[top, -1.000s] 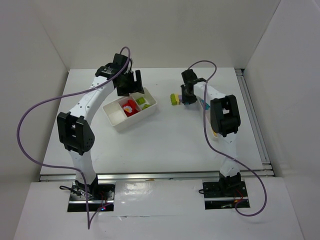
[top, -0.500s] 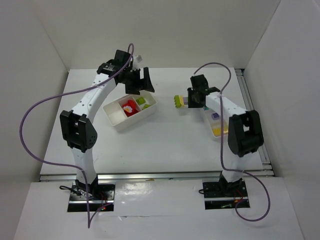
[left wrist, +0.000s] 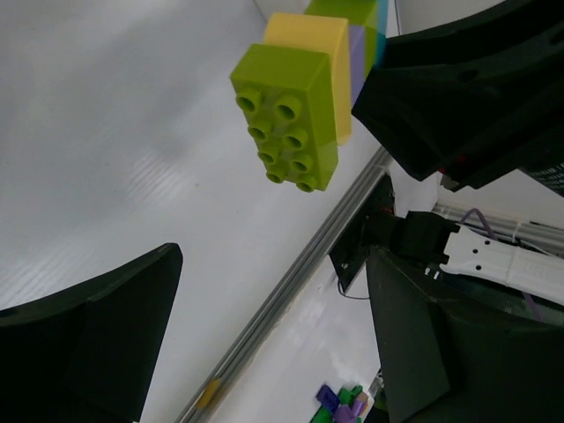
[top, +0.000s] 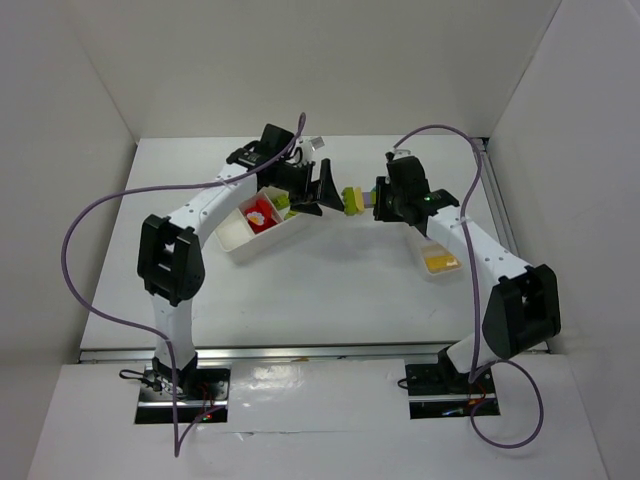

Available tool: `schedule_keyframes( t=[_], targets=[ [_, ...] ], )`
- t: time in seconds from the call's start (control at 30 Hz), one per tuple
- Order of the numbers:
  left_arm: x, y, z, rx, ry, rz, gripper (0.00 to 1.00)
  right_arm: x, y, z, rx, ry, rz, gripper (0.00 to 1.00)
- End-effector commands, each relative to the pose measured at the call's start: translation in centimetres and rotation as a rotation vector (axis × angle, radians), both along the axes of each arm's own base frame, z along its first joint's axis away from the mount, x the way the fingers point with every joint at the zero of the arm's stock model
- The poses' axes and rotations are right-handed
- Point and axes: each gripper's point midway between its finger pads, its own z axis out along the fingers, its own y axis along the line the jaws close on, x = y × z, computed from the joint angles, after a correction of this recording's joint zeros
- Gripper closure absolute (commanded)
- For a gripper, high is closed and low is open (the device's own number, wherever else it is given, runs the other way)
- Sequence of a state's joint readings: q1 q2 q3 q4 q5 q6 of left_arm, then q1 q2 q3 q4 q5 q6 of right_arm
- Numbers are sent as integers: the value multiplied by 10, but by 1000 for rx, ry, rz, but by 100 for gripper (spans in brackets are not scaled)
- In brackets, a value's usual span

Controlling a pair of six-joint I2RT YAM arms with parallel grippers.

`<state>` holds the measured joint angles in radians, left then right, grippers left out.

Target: Sort the legos into containers by color

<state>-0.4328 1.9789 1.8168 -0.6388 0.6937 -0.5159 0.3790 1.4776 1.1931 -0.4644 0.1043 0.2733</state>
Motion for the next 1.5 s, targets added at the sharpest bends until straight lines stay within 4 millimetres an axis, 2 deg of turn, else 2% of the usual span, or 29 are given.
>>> schedule_keyframes(
  t=[0.0, 0.07, 0.1, 0.13, 0.27, 0.43, 0.47, 0.83, 0.93, 0.97, 1.1, 1.13, 1.23, 1.3, 1.33, 1.37, 1.43, 1.47],
  targets=[
    [4, -14, 21, -130, -39, -42, 6, 3, 7, 19, 34, -55, 0, 98],
    [4, -14, 12, -122, -10, -36, 7, 4, 6, 29, 40, -84, -7, 98],
    [4, -15, 17, -132, -17, -43, 9, 4, 6, 29, 40, -84, -7, 98],
    [4, -16, 11, -133, 9, -43, 9, 1, 5, 29, 41, -87, -7, 98],
    [6, -22, 9, -138, 10, -48, 9, 0, 8, 29, 42, -86, 2, 98],
    [16, -29, 7, -151, 19, -45, 13, -3, 9, 31, 47, -84, 9, 98],
    [14, -33, 1, -146, 31, -53, 14, -3, 9, 31, 47, -84, 10, 98],
    [14, -42, 12, -226, 55, -74, 21, -4, 14, 27, 49, -72, 26, 98],
    [13, -43, 12, -236, 58, -77, 33, -5, 18, 23, 45, -62, 35, 98],
    [12, -42, 9, -233, 66, -76, 46, -5, 18, 23, 45, -62, 35, 98],
    [12, -42, 7, -233, 65, -76, 83, -4, 16, 23, 40, -64, 28, 98],
    [12, -42, 7, -233, 65, -76, 98, -3, 14, 23, 33, -67, 20, 98],
    [7, -40, -2, -222, 79, -78, 100, -2, 6, 20, 27, -62, -25, 100],
    [11, -27, -7, -214, 87, -54, 100, -2, -6, 16, 18, -58, -56, 100],
    [7, -25, -2, -213, 76, -60, 100, -1, -10, 20, 22, -68, -65, 100],
    [10, -17, -12, -197, 85, -39, 100, -5, -9, 19, 29, -65, -56, 100],
    [8, -8, -9, -190, 85, -29, 100, -5, -13, 15, 43, -47, -56, 100],
    [12, 0, -9, -184, 69, -14, 100, -4, -13, 20, 50, -64, -56, 100]
  ],
)
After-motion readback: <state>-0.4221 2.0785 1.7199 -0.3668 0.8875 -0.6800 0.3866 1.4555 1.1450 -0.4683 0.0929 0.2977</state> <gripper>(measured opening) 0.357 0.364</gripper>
